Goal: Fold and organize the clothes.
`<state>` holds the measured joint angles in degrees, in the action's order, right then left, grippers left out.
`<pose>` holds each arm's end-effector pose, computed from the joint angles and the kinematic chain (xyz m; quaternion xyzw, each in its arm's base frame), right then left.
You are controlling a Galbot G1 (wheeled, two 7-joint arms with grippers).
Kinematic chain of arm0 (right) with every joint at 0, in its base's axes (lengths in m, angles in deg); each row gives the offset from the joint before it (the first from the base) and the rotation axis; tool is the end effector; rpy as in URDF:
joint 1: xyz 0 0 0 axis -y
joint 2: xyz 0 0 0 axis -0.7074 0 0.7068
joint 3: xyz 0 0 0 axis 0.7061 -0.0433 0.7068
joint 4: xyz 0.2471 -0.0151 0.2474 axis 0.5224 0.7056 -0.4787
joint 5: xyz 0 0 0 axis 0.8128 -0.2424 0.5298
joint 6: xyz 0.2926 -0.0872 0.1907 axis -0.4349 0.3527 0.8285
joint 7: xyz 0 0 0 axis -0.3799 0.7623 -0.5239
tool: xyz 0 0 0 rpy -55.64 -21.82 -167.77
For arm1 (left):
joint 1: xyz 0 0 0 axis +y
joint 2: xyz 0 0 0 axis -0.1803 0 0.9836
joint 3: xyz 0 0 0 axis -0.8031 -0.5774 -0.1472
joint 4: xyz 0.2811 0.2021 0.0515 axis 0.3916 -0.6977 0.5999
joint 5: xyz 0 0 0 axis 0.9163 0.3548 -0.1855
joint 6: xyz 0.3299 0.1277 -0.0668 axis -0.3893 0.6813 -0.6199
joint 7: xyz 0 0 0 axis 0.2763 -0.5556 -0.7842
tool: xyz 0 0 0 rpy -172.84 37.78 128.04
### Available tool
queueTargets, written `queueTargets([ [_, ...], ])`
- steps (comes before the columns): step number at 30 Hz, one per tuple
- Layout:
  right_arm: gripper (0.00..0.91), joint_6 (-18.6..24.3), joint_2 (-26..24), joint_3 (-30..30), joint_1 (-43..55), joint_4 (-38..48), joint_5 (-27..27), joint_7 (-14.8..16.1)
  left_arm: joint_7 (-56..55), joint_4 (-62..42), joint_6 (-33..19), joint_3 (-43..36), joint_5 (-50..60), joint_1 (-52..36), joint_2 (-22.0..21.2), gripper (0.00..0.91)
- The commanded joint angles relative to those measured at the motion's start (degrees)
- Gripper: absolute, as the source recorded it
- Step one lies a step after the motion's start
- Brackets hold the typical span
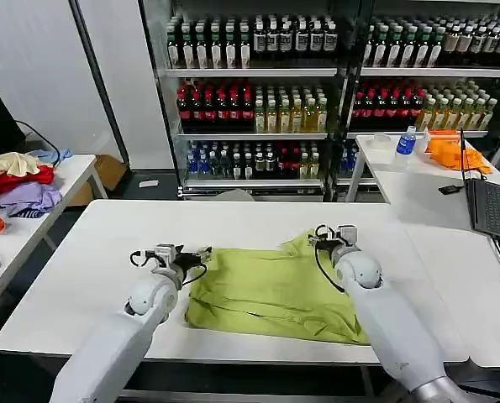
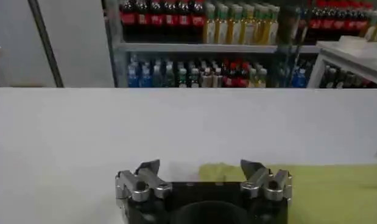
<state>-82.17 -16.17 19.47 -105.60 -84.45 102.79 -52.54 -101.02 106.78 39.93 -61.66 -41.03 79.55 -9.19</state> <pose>0.5106 -0.0186 -0.2926 0.0317 -0.9582 0.0092 0.2842 0.4425 0.0116 -0.2964 -0.0694 -0.9627 -0.0052 0.2616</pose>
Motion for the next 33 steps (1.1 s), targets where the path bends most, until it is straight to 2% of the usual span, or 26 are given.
queueTargets([
  [1, 0.03, 0.0, 1.8, -0.7, 2.3, 5.3, 0.0, 0.1, 0.3, -2.1, -0.8, -1.5, 0.4, -1.2, -0.8, 0.02],
  [2, 0.0, 0.2, 2.0, -0.7, 2.1, 5.5, 0.0, 0.0, 0.4, -2.0, -1.0, -1.7, 0.5, -1.0, -0.7, 0.02],
  [16, 0.0, 2.1, 1.8, -1.1, 1.1, 3.6, -0.2, 0.0, 1.4, -1.9, -1.3, -1.4, 0.2, -0.3, -1.8, 0.02],
  [23, 0.0, 4.8, 0.2, -0.9, -0.9, -1.8, -1.6, 0.5, 2.1, -0.3, -2.5, -0.4, -1.1, 0.5, -1.5, 0.02],
  [33, 0.0, 5.8, -3.5, 1.8, -5.9, -12.3, -1.1, 0.7, 2.3, 5.0, -3.1, 1.7, -2.9, 2.0, 0.1, 0.02],
])
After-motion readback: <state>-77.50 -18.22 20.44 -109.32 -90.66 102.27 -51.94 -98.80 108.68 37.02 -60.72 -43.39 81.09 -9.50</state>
